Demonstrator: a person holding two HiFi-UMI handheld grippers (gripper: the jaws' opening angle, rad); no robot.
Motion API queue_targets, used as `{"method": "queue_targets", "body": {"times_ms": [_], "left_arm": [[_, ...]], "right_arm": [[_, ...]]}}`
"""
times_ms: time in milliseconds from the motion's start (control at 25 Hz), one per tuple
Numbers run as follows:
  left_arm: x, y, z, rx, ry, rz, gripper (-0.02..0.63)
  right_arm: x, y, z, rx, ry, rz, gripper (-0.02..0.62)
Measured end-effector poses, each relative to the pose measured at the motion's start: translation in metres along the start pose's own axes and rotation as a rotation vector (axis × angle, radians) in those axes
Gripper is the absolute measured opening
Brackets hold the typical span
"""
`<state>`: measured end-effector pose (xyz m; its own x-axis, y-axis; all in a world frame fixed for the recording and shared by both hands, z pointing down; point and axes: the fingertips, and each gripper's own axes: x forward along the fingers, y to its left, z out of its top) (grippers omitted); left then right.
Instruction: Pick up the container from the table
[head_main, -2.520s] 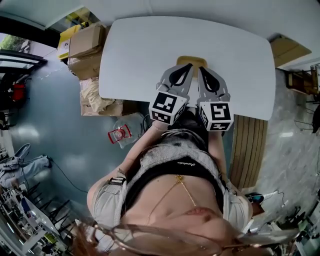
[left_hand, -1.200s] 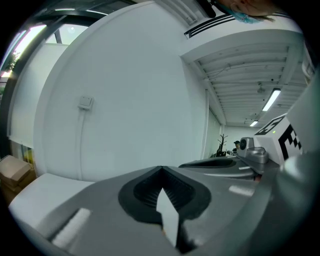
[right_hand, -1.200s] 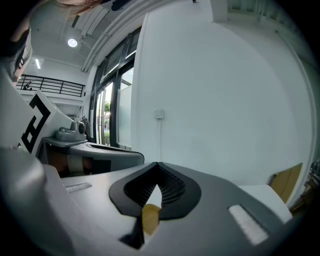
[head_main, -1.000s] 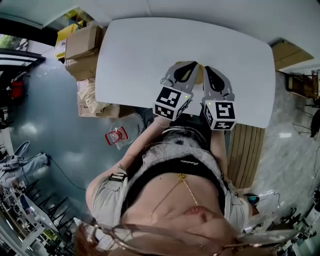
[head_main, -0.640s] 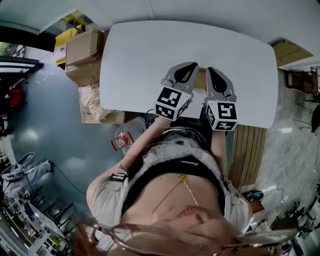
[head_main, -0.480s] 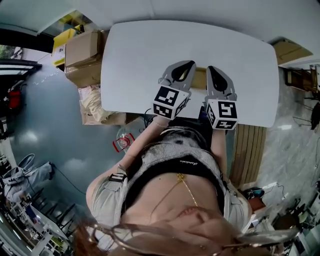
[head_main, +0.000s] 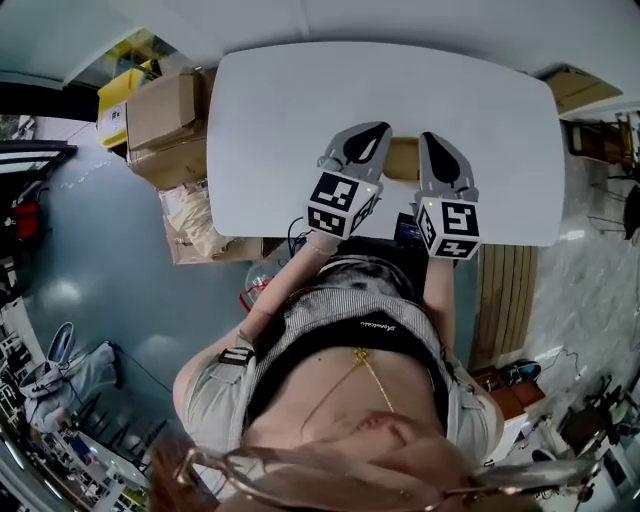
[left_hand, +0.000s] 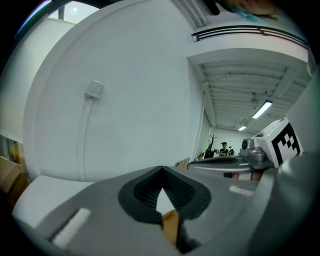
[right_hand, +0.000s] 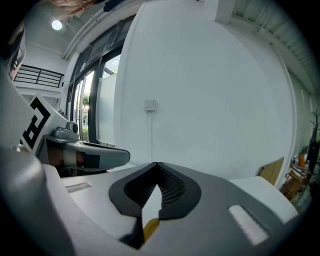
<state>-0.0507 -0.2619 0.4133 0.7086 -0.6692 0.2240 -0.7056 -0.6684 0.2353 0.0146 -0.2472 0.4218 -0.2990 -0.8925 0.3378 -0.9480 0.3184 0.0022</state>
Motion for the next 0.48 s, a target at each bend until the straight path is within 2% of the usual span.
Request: {"method": "queue_targets", "body": {"times_ms": [240, 480], "left_arm": [[0.006, -0.002, -0.004, -0.01, 0.017, -0.013, 0.001], [0.018, -0.001, -0.007, -0.021, 0.021, 0.039, 0.001]], "right_arm": [[-0.002, -0.007, -0.005, 0.011, 0.021, -0.024, 0.025], [0.002, -0.029, -0.007, 0.011, 0.024, 0.005, 0.025]]}}
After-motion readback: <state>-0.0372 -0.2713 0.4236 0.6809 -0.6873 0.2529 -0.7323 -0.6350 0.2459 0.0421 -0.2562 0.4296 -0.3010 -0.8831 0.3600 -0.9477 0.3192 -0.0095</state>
